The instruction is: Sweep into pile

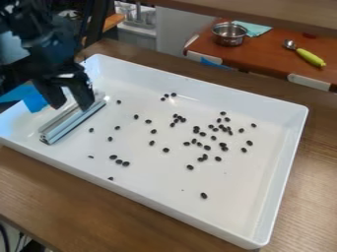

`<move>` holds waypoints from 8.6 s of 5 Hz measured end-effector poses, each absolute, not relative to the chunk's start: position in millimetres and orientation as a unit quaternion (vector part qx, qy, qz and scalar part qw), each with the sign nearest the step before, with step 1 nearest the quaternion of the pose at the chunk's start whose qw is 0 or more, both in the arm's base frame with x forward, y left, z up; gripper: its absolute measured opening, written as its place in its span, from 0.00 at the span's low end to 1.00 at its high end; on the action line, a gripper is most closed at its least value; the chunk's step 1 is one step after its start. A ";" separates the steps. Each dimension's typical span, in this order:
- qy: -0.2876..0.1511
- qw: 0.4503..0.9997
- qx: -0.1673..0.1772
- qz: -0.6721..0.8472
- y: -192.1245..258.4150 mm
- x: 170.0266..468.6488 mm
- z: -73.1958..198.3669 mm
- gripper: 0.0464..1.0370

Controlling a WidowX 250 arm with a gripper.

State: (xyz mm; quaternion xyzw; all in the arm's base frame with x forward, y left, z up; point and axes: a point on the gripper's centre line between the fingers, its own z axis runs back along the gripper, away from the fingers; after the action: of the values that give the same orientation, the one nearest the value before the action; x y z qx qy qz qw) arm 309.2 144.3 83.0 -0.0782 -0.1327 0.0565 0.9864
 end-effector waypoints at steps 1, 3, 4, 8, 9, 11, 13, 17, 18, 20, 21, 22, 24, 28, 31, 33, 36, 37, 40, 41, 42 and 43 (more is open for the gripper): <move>-0.138 0.987 -0.051 0.055 143.8 310.5 73.6 0.95; -0.138 0.989 -0.016 0.049 143.9 310.8 65.5 0.71; -0.135 0.990 -0.004 0.044 145.7 306.8 59.9 0.40; -0.108 0.994 -0.031 0.007 119.2 277.4 56.6 0.33; -0.110 0.993 -0.029 0.015 110.7 280.3 55.5 0.33; -0.129 0.991 -0.010 0.032 92.2 288.0 53.8 0.33; -0.129 0.991 -0.027 0.029 46.8 288.4 54.2 0.33; -0.123 0.990 -0.075 0.004 -44.3 286.5 52.7 0.33; -0.121 0.989 -0.083 0.010 -56.9 285.9 52.4 0.33; -0.104 0.987 -0.124 0.024 -118.8 286.3 52.5 0.33; -0.102 0.986 -0.133 0.012 -142.2 283.8 53.8 0.33; -0.101 0.987 -0.126 0.012 -142.2 280.9 54.7 0.33; -0.084 0.985 -0.132 0.071 -85.3 282.4 77.9 0.33; -0.127 0.983 -0.050 0.121 76.1 334.0 105.7 0.33; -0.160 0.980 0.007 0.117 118.2 356.0 87.0 0.33; -0.129 0.982 0.056 0.124 138.1 361.3 80.3 0.33; -0.113 0.983 0.101 0.108 143.3 364.1 66.8 0.33; -0.118 0.982 0.105 0.106 139.6 368.6 62.0 0.33; -0.122 0.987 0.074 0.079 84.1 383.1 60.5 0.33; -0.118 0.988 0.063 0.075 67.9 384.3 59.5 0.33; -0.120 0.988 0.059 0.071 51.9 386.5 59.4 0.33; -0.120 0.989 0.056 0.068 40.6 387.7 58.2 0.33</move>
State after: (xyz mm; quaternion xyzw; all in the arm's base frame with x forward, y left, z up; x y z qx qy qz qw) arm 387.7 40.6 58.2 0.0558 -0.1200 0.0683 0.9889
